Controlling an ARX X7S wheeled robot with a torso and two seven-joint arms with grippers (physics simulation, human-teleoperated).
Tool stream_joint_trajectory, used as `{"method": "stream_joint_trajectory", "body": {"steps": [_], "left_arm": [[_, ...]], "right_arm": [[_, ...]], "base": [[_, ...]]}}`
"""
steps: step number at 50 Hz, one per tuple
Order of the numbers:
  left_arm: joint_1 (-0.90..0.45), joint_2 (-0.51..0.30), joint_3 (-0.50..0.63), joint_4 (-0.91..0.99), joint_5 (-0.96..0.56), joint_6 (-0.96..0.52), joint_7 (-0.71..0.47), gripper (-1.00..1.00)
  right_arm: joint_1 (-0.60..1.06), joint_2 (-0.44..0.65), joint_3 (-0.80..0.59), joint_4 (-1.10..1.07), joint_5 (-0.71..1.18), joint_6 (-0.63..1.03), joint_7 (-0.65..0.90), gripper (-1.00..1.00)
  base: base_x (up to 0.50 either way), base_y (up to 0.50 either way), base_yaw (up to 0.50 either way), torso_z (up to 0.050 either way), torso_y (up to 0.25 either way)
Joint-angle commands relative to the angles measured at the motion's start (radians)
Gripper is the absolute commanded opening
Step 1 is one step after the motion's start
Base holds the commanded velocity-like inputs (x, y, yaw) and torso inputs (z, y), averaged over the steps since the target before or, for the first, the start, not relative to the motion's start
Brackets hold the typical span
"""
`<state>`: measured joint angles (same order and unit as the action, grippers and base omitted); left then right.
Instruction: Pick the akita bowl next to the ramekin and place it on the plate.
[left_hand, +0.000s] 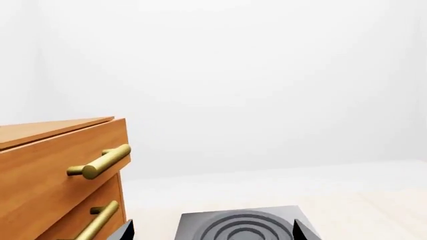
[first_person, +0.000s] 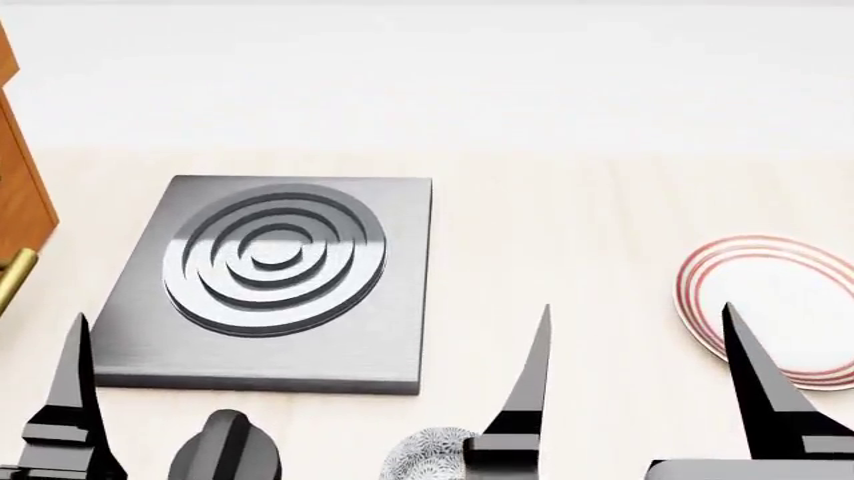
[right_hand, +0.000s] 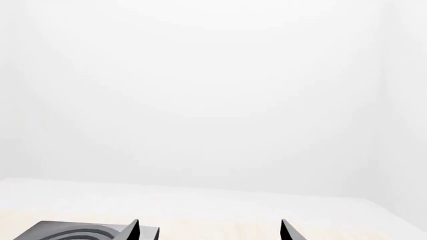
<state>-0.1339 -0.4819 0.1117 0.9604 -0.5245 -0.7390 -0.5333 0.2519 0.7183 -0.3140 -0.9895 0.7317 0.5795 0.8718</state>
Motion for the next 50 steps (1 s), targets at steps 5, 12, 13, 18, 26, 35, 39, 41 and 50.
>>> {"method": "stream_joint_trajectory", "body": {"steps": [5, 12, 13, 18, 26, 35, 39, 41, 50], "left_arm": [[-0.005, -0.014, 0.009, -0.002, -0.014, 0.005, -0.018, 1.00], [-0.007, -0.020, 0.012, -0.004, -0.020, 0.013, -0.024, 1.00], [-0.008, -0.020, 0.011, -0.004, -0.022, 0.012, -0.026, 1.00], [-0.007, -0.028, 0.021, -0.009, -0.022, 0.017, -0.024, 1.00], [-0.007, -0.038, 0.026, -0.010, -0.029, 0.025, -0.022, 1.00], [-0.009, -0.046, 0.037, -0.015, -0.028, 0.032, -0.026, 1.00], [-0.009, -0.050, 0.041, -0.015, -0.029, 0.033, -0.029, 1.00], [-0.009, -0.051, 0.042, -0.016, -0.030, 0.034, -0.031, 1.00], [-0.008, -0.058, 0.046, -0.015, -0.034, 0.036, -0.038, 1.00]], "right_arm": [[0.010, 0.009, -0.004, 0.000, 0.012, -0.002, 0.010, 1.00], [0.023, 0.014, -0.026, 0.001, 0.008, 0.015, 0.009, 1.00], [0.023, 0.016, -0.028, -0.002, 0.001, 0.014, 0.010, 1.00], [0.026, 0.017, -0.032, 0.003, 0.011, 0.012, 0.005, 1.00], [0.027, 0.019, -0.036, 0.005, 0.014, 0.008, 0.010, 1.00], [0.022, 0.022, -0.036, 0.008, 0.018, -0.002, 0.014, 1.00], [0.020, 0.024, -0.036, 0.010, 0.019, -0.006, 0.015, 1.00], [0.020, 0.024, -0.037, 0.012, 0.018, -0.008, 0.014, 1.00], [0.020, 0.028, -0.041, 0.010, 0.021, -0.010, 0.020, 1.00]], "base": [[0.12, 0.00, 0.00, 0.000, 0.000], [0.07, 0.00, 0.00, 0.000, 0.000], [0.00, 0.00, 0.00, 0.000, 0.000], [0.00, 0.00, 0.00, 0.000, 0.000], [0.00, 0.00, 0.00, 0.000, 0.000], [0.00, 0.00, 0.00, 0.000, -0.083], [0.00, 0.00, 0.00, 0.000, -0.125], [0.00, 0.00, 0.00, 0.000, -0.126], [0.00, 0.00, 0.00, 0.000, -0.125]]}}
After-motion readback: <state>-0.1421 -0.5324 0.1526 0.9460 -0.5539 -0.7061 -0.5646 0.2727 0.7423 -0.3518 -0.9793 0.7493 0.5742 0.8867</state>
